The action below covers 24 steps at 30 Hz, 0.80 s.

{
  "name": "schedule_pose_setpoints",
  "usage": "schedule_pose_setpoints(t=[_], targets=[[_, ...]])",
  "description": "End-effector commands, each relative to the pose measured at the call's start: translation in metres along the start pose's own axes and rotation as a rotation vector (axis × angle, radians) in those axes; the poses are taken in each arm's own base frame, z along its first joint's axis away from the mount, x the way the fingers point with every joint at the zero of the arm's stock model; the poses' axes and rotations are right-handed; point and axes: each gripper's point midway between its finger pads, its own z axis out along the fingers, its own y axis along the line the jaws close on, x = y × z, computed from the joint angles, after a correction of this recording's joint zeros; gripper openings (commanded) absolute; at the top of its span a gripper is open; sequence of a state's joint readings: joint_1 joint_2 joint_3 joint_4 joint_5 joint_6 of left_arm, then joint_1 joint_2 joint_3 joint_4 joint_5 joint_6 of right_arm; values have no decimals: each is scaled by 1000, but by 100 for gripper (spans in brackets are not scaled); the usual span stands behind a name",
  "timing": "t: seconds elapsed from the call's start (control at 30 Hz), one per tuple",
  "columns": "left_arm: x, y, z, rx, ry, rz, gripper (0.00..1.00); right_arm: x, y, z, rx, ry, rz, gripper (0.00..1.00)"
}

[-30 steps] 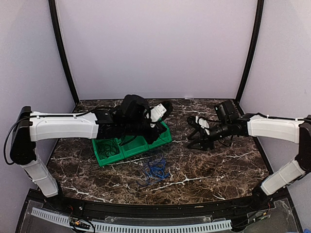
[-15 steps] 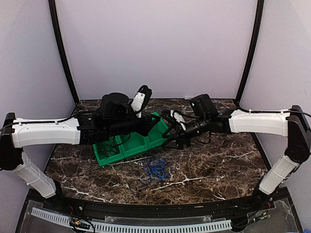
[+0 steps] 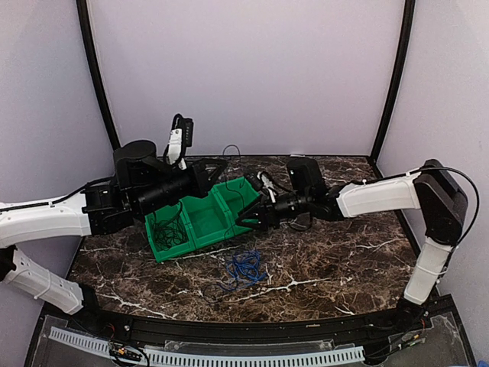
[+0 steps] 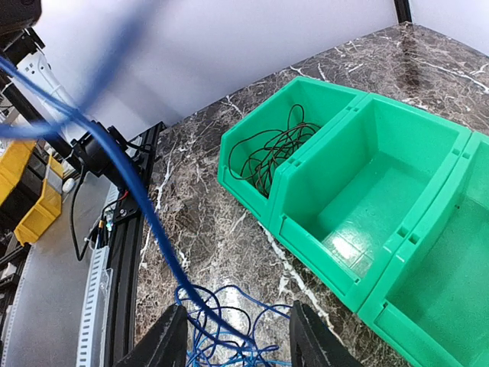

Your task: Untangle the cables

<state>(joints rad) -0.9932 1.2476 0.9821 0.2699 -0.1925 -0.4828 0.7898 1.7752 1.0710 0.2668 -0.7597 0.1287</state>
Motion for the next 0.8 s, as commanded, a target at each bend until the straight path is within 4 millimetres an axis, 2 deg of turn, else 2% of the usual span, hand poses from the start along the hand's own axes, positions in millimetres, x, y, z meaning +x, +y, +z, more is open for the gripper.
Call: schedule_pose_setpoints(t=[0.0,0.1,0.17,0.23,0.33,0.47,0.57,0.63,0.7,0.77], targets=[[-27,-6,-19,16,-97,-54,0,-22,2,14,-27,-52,-14,50],[-38,-6,-26,11,-126,-45,0,-2,-9,31,12,25,10,59],[-42,-6,-29,2,-132,-31,0,10,-10,36,-9,49,35,62],[-49,-6,-36,-3,-150,-28,0,19,-3,42,-39,60,26,64],[-55,-3,-44,-16,-169,-22,0,33,18,54,-121,105,-26,68],[-65,-3,-55,-22,-195,-16,0,64,25,74,-115,203,-45,69],[-76,-4,-64,-25,-215,-13,0,82,16,85,-77,242,-17,58],[-84,-7,-71,-21,-229,-9,0,89,8,89,-57,260,9,46],[-96,-11,-78,-17,-245,1,0,90,3,92,-40,270,21,33],[-112,-16,-86,-18,-268,20,0,90,0,94,-31,281,29,27]])
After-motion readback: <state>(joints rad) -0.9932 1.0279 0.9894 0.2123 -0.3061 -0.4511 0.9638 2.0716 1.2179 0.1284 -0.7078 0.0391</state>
